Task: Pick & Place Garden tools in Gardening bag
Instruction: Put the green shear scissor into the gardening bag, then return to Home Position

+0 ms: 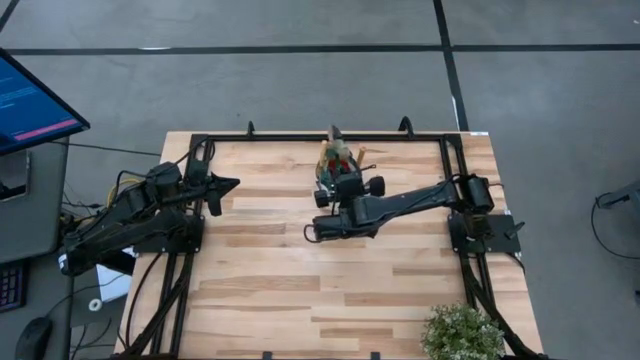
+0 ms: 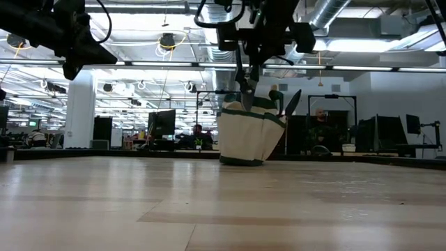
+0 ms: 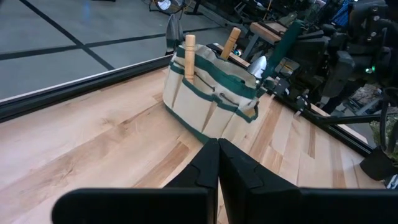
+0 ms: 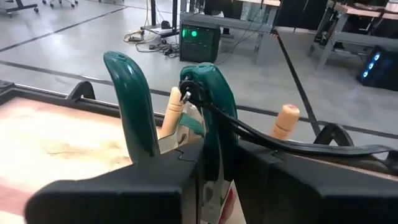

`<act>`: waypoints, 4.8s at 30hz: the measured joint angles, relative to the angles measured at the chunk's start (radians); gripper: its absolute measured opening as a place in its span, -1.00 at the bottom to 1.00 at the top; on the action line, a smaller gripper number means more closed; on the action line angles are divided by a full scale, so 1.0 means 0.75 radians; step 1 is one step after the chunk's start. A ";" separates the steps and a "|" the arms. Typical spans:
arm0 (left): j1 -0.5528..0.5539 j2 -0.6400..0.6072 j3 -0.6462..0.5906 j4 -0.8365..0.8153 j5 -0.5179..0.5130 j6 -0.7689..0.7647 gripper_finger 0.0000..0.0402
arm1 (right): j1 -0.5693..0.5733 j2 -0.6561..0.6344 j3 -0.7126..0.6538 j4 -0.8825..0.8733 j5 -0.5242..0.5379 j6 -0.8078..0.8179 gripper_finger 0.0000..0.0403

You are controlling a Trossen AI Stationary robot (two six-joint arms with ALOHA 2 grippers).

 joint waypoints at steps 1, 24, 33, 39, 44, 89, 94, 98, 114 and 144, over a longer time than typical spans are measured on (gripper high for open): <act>0.000 0.000 0.000 0.000 0.000 0.000 -0.96 | -0.006 0.000 0.000 0.022 0.000 -0.028 -0.75; 0.000 0.027 -0.001 0.000 0.001 -0.007 -0.96 | -0.033 0.202 0.000 0.246 -0.080 -0.162 -0.75; 0.000 0.027 -0.001 0.001 0.000 -0.007 -0.96 | -0.061 0.219 0.000 0.241 -0.209 -0.169 -0.72; 0.000 0.027 -0.001 0.008 0.000 -0.006 -0.96 | -0.074 0.219 0.001 0.242 -0.258 -0.293 -0.51; 0.000 0.027 -0.001 0.011 0.000 -0.006 -0.96 | -0.070 0.219 0.001 0.242 -0.306 -0.351 -0.39; 0.000 0.027 -0.001 0.127 0.000 -0.028 -0.96 | -0.061 -0.338 0.029 0.175 -0.372 -0.702 0.24; 0.000 0.027 -0.001 0.368 0.000 -0.096 -0.96 | -0.023 -0.502 0.029 0.184 -0.242 -0.780 0.24; 0.000 0.027 -0.001 0.591 0.000 -0.171 -0.97 | -0.008 -0.639 0.029 0.184 -0.230 -0.897 0.24; 0.000 0.078 0.123 0.768 0.011 -0.189 -0.98 | -0.010 -1.291 -0.083 0.283 -0.619 -1.584 0.10; 0.005 0.222 0.164 0.706 -0.027 0.004 -0.99 | -0.023 -2.638 -1.819 1.758 -1.086 -1.767 -0.49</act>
